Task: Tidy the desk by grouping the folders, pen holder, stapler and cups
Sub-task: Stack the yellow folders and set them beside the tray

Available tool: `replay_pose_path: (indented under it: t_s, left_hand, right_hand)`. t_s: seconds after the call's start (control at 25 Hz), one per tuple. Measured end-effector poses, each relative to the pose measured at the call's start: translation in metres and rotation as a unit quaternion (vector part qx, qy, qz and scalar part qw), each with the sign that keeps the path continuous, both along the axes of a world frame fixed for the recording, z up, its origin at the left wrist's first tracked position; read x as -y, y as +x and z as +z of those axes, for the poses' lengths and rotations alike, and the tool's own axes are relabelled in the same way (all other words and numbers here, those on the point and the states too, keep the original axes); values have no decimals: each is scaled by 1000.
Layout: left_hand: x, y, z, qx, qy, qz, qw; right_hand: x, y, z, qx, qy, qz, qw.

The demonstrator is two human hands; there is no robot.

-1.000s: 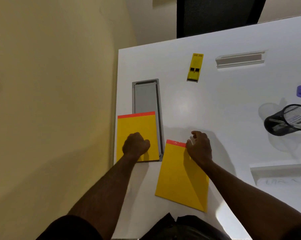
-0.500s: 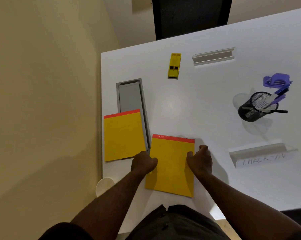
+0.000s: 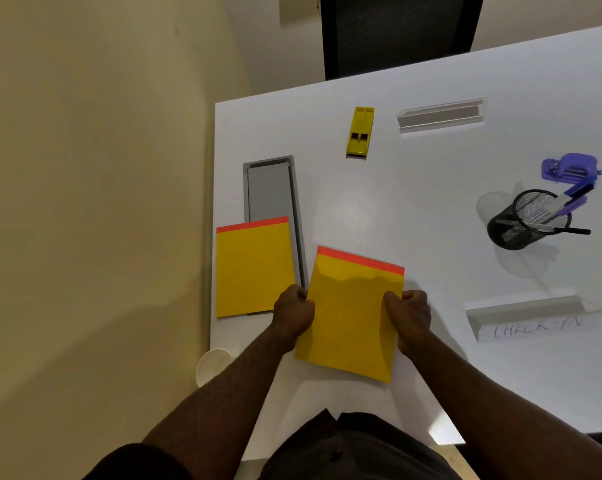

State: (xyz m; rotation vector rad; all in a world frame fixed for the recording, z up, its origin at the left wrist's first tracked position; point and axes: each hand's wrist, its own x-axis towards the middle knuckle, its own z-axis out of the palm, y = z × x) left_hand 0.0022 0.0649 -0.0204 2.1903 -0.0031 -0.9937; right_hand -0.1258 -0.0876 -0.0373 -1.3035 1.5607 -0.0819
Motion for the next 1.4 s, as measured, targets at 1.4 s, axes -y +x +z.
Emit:
replay_pose_path:
  t_s: [1.4]
  left_hand:
    - [-57, 151, -21, 90, 113, 66, 987]
  right_hand:
    - [-71, 157, -2, 117, -38, 393, 911]
